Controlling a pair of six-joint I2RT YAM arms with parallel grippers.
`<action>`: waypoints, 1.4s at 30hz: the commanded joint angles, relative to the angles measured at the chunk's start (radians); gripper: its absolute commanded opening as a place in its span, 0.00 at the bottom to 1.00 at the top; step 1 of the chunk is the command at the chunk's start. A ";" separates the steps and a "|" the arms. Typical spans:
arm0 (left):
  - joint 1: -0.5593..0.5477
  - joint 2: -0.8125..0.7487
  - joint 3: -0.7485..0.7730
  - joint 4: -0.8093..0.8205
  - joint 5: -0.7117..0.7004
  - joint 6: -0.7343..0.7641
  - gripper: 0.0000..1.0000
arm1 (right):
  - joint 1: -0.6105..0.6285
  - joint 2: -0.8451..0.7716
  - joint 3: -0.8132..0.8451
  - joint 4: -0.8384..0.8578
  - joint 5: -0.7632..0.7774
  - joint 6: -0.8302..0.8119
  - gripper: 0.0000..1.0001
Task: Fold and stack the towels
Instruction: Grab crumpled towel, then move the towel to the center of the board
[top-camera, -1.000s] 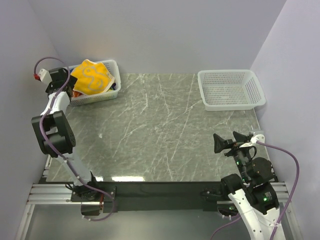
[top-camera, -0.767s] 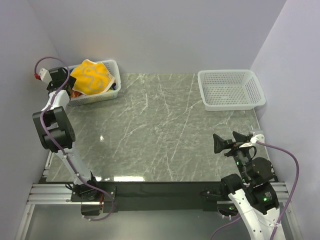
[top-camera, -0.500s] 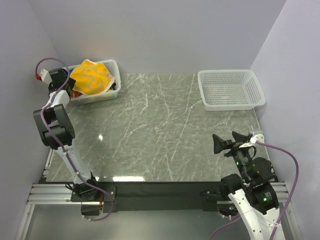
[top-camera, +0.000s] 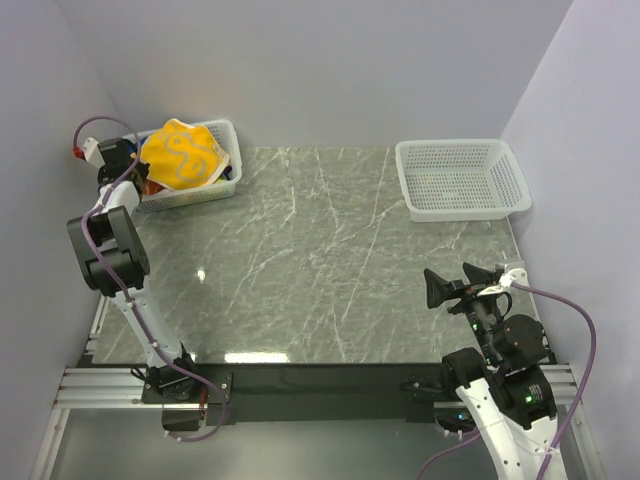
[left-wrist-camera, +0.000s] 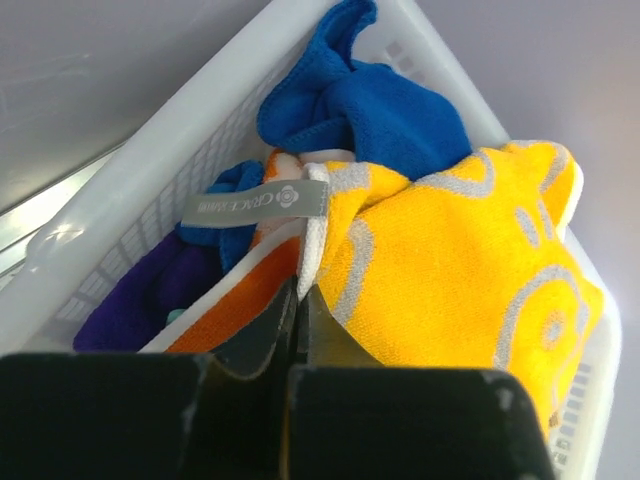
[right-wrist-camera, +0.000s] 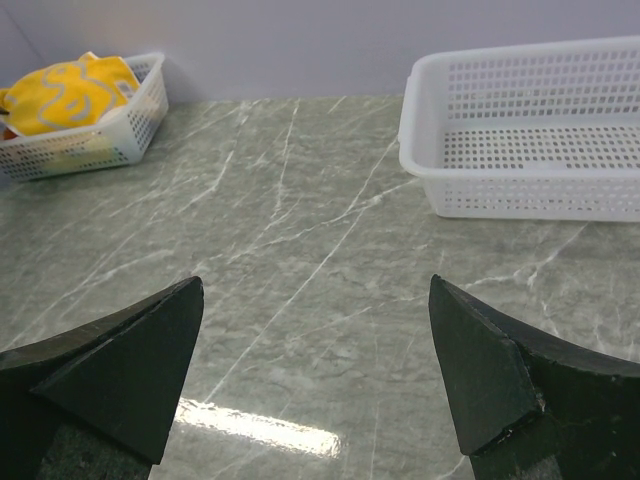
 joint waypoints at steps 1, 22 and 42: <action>0.004 -0.077 0.019 0.065 0.033 0.031 0.01 | -0.009 -0.241 0.006 0.024 -0.021 -0.015 1.00; -0.373 -0.374 0.378 -0.033 -0.015 0.014 0.01 | -0.011 -0.208 0.021 0.044 0.003 -0.026 1.00; -0.864 -0.885 -0.309 -0.144 0.303 -0.136 0.01 | -0.011 0.301 0.447 -0.045 -0.137 -0.032 1.00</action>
